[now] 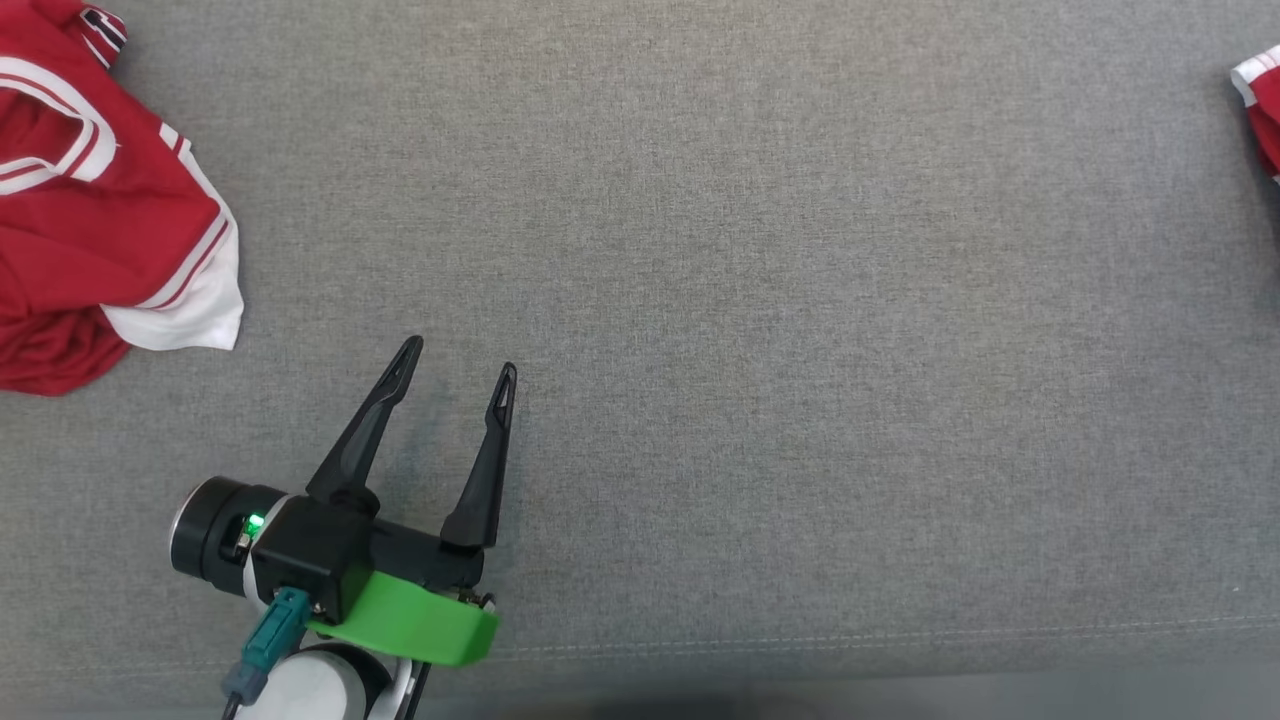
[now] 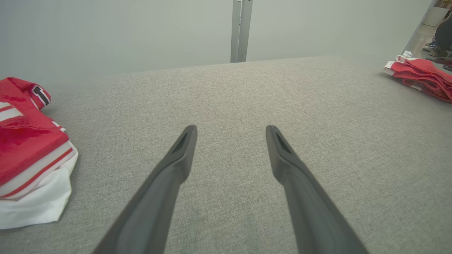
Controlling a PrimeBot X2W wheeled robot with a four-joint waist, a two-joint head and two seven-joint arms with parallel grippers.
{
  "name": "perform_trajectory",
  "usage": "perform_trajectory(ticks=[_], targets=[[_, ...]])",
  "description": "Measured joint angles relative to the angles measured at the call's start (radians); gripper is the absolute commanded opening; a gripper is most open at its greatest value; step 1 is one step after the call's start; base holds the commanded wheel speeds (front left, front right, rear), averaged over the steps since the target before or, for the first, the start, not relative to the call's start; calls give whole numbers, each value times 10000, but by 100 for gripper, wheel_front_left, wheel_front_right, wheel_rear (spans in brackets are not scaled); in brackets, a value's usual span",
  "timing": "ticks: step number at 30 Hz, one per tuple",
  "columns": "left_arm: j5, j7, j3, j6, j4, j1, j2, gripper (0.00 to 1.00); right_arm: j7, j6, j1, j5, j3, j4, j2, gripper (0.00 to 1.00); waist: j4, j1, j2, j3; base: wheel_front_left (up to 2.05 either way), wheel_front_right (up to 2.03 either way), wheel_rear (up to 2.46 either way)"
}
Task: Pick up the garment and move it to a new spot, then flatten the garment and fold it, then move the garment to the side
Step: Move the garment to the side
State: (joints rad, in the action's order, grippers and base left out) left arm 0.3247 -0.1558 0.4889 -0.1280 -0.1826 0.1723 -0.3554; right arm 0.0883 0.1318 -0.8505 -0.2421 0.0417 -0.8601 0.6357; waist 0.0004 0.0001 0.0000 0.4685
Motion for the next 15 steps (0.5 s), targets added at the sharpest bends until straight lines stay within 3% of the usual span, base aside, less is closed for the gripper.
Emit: perform_trajectory(ticks=[10, 15], targets=[[497, -221, -311, -529, 976, -208, 506, 100, -1538, -2, 1566, 679, 1877, 650, -1208, 100, 247, -1, 0, -1126, 0, 0, 0], [865, -215, -723, -999, 1544, -540, 633, 100, -2257, -2, 2828, 1350, 2284, 1530, -2194, 100, 361, -1, 0, -2109, 0, 0, 0]])
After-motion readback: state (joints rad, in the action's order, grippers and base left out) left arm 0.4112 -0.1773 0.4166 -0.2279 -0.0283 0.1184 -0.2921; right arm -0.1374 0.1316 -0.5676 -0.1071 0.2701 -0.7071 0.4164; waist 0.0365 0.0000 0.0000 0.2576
